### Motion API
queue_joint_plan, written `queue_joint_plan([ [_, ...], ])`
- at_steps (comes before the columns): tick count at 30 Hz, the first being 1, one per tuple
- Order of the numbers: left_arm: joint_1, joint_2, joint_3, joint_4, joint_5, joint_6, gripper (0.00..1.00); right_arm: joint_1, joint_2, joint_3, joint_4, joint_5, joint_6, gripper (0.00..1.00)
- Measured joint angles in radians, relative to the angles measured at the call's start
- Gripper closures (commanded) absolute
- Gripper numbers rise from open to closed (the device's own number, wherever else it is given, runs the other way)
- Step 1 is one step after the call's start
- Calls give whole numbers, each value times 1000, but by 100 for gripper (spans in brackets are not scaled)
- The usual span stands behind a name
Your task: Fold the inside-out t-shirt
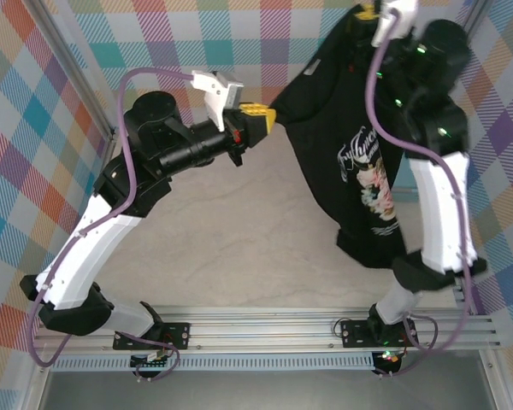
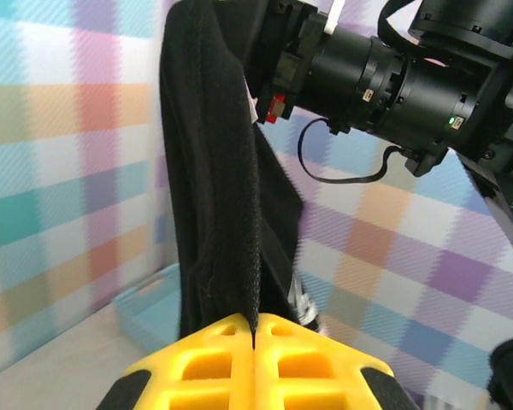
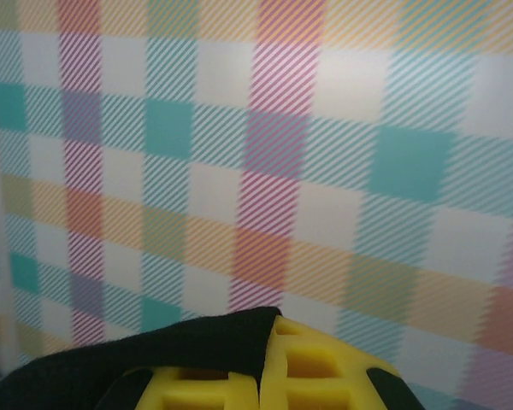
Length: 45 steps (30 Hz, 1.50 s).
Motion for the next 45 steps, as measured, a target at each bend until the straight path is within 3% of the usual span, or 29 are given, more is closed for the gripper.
queue_joint_plan([
  [3,77,-58,-117,-13,-117,-55,100,46,184,87,-26,-91,42,100],
  [9,227,-145,-399,-42,-267,-182,100,165,596,228,-131,-246,125,63],
  [13,337,-175,-630,-56,-294,-284,100,205,724,174,-300,-270,153,54],
  [16,387,-171,-768,-56,-293,-346,100,206,615,-118,-326,-237,159,46],
  [19,409,-160,-840,-53,-280,-382,100,205,312,-658,-236,-206,173,41],
  [22,414,-154,-855,-36,-264,-402,100,206,9,-1046,-164,-225,196,37],
  [26,415,-155,-855,-8,-249,-406,100,293,-208,-1312,-4,-251,209,33],
  [30,415,-155,-851,-11,-235,-406,100,447,-124,-1411,172,-268,196,28],
  [34,417,-157,-843,-11,-236,-406,100,562,15,-1442,289,-259,165,34],
  [38,422,-161,-843,-11,-235,-406,100,584,89,-1444,356,-234,138,47],
  [41,422,-161,-843,-11,-235,-406,100,584,122,-1443,382,-214,120,63],
  [43,422,-161,-841,-11,-235,-406,100,584,134,-1443,382,-195,109,82],
  [45,422,-161,-838,-11,-235,-406,100,583,135,-1443,382,-167,103,94],
])
